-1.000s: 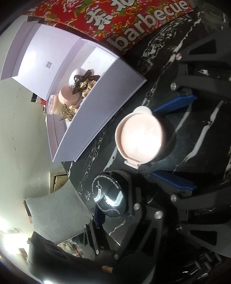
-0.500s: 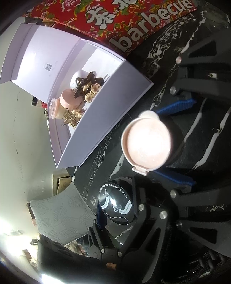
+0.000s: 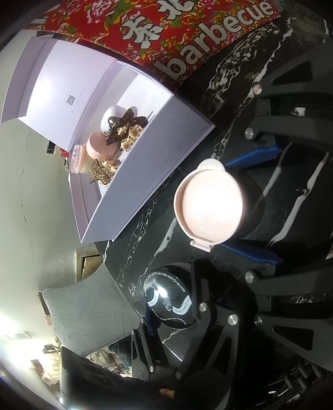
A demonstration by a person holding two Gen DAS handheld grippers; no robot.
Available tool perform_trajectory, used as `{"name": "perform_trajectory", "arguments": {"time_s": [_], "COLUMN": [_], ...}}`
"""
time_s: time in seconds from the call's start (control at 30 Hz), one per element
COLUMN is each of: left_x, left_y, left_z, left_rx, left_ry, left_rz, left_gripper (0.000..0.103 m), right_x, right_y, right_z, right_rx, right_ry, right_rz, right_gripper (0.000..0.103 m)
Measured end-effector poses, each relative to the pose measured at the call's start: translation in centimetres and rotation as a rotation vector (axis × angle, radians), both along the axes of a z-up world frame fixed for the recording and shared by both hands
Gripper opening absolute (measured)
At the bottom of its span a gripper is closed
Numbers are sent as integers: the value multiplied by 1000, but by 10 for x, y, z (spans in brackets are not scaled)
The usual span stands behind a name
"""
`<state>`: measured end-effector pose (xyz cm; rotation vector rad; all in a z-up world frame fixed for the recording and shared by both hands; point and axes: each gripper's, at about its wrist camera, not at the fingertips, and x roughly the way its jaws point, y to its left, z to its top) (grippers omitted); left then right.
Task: Organize objects
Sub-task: 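Lift and carry the black jar and pink compact with both grippers toward the box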
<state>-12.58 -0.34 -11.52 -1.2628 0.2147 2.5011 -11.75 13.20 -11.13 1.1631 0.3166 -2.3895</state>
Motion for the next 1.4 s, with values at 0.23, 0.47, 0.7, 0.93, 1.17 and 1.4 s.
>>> {"name": "perform_trajectory", "arguments": {"time_s": [0.23, 0.47, 0.7, 0.93, 1.17, 1.4], "left_x": [11, 21, 26, 23, 12, -9], "left_y": [0, 0, 2, 6, 12, 22], "left_z": [2, 14, 30, 50, 66, 83], "left_rx": [16, 14, -9, -27, -28, -14], "left_ry": [-23, -14, 10, 34, 49, 59], "left_rz": [2, 11, 29, 41, 38, 35], "left_gripper": [66, 66, 66, 67, 67, 67], "right_x": [11, 22, 28, 29, 22, 4], "right_y": [0, 1, 3, 5, 14, 21], "right_z": [7, 16, 25, 41, 55, 70], "right_rx": [-2, -8, 0, 3, 1, 6], "right_ry": [11, 25, 34, 52, 65, 93], "right_rz": [13, 23, 32, 39, 29, 6], "right_gripper": [56, 56, 56, 56, 56, 56]}}
